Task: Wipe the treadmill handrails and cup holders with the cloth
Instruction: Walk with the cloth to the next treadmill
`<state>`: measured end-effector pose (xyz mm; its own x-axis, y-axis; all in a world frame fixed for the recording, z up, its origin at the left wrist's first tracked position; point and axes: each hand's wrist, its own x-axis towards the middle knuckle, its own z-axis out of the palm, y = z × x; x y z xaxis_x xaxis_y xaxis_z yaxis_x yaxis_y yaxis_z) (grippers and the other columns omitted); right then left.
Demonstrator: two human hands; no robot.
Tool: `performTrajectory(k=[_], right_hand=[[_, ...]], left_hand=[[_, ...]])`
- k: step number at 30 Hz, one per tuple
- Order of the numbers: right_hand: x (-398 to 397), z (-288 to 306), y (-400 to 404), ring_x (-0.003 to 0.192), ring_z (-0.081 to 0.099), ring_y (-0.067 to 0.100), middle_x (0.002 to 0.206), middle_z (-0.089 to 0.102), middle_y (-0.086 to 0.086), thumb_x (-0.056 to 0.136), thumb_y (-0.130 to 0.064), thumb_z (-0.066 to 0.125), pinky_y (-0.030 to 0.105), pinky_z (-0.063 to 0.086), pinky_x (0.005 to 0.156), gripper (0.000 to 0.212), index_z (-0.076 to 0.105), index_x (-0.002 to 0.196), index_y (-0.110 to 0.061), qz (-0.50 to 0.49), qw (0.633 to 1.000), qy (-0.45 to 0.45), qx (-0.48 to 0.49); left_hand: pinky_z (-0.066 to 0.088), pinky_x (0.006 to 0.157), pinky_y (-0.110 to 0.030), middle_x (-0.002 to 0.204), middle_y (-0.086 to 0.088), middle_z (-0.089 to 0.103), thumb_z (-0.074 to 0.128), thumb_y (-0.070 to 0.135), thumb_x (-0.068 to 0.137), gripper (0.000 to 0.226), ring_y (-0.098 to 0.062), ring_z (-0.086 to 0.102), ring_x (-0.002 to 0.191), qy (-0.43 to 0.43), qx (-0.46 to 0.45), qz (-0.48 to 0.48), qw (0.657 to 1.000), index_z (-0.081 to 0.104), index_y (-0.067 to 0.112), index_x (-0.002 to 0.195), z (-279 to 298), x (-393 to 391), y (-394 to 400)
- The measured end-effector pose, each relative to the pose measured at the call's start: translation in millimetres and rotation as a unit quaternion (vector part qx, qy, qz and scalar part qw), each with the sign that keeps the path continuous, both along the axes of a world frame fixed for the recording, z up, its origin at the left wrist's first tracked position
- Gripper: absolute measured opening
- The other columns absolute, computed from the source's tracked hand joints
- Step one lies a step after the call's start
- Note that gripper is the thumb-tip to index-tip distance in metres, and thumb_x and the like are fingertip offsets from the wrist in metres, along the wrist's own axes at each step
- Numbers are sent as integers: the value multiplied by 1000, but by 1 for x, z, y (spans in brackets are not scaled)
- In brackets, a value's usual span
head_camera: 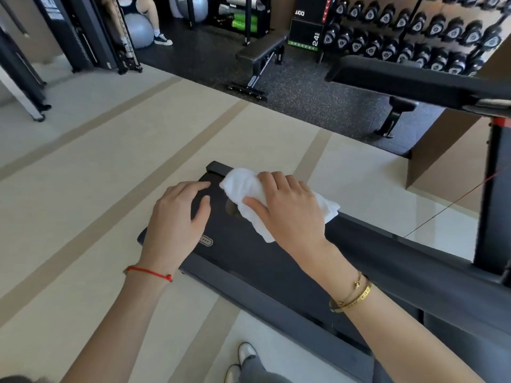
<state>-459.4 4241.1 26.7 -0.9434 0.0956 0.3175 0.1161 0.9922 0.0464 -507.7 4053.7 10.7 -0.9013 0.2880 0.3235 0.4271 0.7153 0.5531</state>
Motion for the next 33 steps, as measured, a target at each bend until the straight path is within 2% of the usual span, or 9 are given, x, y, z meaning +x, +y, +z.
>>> performTrajectory(k=[3,10,13,17,24,27,30,31,33], right_hand=[[-15,3,-8,91,55,25,100,62,3,101,-51,29,36,43,84,49,56,116,-13,37,999,-9,-22],[-44,11,-36,86,54,27,93,66,6,97,-36,53,33,36,79,32,61,114,-10,185,975,17,-119],[-48,5,-59,86,55,27,95,66,5,97,-36,54,33,39,80,33,60,116,-10,255,955,-14,-149],[-54,-9,-90,86,56,25,95,66,4,96,-37,56,37,42,82,33,60,116,-11,324,926,-66,-181],[-84,-35,-138,83,54,24,89,64,2,95,-37,58,38,43,78,30,59,114,-13,356,897,-122,-231],[-107,-44,-163,81,55,23,87,63,2,94,-37,59,36,44,76,30,59,112,-14,355,892,-139,-244],[-135,-51,-196,83,56,22,90,64,2,94,-37,57,36,44,77,30,57,113,-14,356,885,-157,-255],[-145,-53,-209,84,56,22,91,64,2,94,-37,57,36,44,77,30,57,113,-14,357,884,-159,-257],[-166,-55,-237,83,57,23,91,64,3,95,-38,56,36,44,77,31,57,114,-14,359,883,-163,-253]], left_hand=[[44,98,-29,119,1,68,57,15,95,28,-21,61,111,-5,7,42,999,66,14,121,1,7,-20],[49,99,-39,120,2,67,57,13,94,29,-21,62,113,-19,34,145,989,66,13,122,-2,34,-68],[48,100,-40,120,0,67,58,12,94,29,-21,63,112,-14,35,199,979,66,13,122,-7,49,-89],[47,97,-34,117,-2,68,60,10,93,29,-23,64,108,-14,18,271,962,66,11,122,-15,66,-115],[38,91,-15,113,-3,69,60,8,93,29,-20,65,103,-43,35,355,933,67,11,121,-28,69,-161],[40,88,-17,113,0,68,60,10,94,29,-15,64,95,-58,48,371,926,67,13,122,-36,55,-184],[39,82,-17,111,4,68,60,12,94,28,-3,55,73,-67,57,380,921,67,16,121,-42,35,-214],[40,81,-19,111,5,68,60,13,94,28,0,54,71,-71,58,382,919,67,16,121,-44,27,-227],[45,83,-26,113,4,69,59,14,95,28,-7,58,76,-79,62,389,916,67,16,121,-45,10,-253]])
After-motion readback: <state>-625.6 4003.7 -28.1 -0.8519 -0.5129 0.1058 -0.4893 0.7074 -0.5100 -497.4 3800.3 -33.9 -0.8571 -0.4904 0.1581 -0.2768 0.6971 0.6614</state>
